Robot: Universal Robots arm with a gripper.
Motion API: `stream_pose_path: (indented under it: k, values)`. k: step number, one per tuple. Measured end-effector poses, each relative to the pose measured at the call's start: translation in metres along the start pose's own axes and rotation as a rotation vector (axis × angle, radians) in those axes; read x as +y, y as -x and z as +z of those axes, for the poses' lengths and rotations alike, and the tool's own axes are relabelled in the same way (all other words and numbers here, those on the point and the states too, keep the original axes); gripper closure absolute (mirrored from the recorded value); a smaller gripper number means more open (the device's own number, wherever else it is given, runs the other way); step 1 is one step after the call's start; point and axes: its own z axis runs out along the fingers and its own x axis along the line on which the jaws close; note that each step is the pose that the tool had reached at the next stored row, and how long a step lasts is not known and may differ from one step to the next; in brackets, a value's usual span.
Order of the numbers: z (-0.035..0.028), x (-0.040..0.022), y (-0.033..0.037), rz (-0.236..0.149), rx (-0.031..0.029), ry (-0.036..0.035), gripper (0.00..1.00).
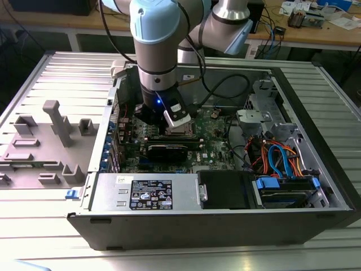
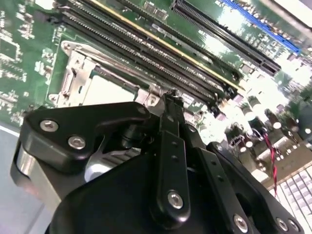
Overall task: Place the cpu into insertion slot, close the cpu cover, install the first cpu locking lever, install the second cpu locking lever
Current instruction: 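Install the second cpu locking lever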
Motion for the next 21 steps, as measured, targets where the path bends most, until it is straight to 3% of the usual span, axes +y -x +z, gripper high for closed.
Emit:
stream_pose_path:
  k: [5,10,17,19,21]
  values:
    - [-0.0208,0.0024,0.0015,0.0,0.0001,-0.0017,0.89]
    - [-0.0208,0.0025,0.002,0.0,-0.0001,-0.0014,0.89]
    - [-0.0173,0.0026,0.033,0.0,0.0006,-0.0016,0.89]
    - [-0.0165,0.0027,0.0448,0.0,0.0025,-0.0033,0.89]
    - [-0.016,0.0038,0.0504,0.001,0.0044,-0.0054,0.89]
